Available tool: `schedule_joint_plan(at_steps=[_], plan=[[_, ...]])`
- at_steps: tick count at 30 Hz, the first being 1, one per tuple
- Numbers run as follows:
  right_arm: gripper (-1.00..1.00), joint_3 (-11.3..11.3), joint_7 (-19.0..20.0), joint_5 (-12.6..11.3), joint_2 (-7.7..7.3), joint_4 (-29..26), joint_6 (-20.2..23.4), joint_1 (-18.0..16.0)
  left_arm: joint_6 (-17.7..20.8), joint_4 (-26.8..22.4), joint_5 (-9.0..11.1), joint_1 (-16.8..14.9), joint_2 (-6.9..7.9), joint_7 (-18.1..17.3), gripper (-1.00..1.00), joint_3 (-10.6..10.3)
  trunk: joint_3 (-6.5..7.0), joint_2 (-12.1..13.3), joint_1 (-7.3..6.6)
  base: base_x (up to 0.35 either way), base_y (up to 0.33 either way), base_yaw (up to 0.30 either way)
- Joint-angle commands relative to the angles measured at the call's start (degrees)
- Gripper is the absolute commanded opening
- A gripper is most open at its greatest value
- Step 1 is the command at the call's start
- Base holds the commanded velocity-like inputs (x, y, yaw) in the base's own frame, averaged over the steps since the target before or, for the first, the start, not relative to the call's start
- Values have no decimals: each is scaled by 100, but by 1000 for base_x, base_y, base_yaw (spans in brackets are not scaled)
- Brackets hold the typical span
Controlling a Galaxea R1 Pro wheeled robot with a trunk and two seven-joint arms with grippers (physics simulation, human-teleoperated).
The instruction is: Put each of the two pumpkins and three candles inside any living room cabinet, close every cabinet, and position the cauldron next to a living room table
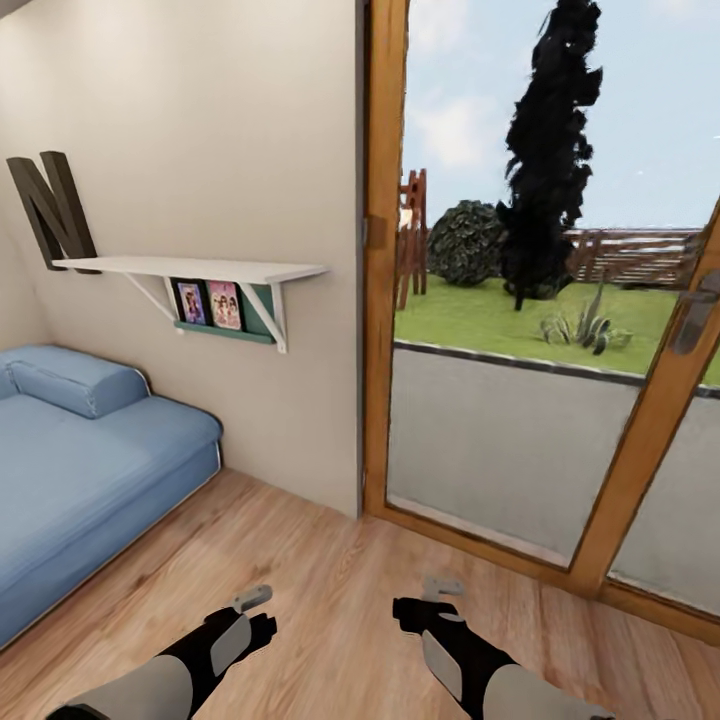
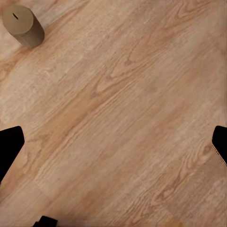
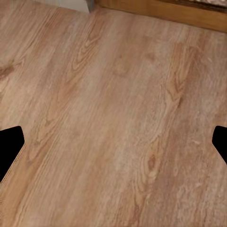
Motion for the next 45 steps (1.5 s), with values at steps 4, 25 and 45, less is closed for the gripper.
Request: schedule_joint_plan(at_steps=[4, 25, 45], plan=[[100, 49, -40, -18, 7, -12, 20, -3, 24, -13, 46, -2, -1, 39, 100, -49, -6, -3, 3, 342, 17, 211], [100, 56, -46, 11, -10, 5, 28, -3, 19, -13, 49, -1, -51, 39, 100, -50, -6, -3, 3, 239, 21, 38], [100, 61, -72, 50, 24, 43, 51, -3, 21, -13, 50, 1, -52, 39, 100, -50, -9, -3, 3, 61, 24, 219]])
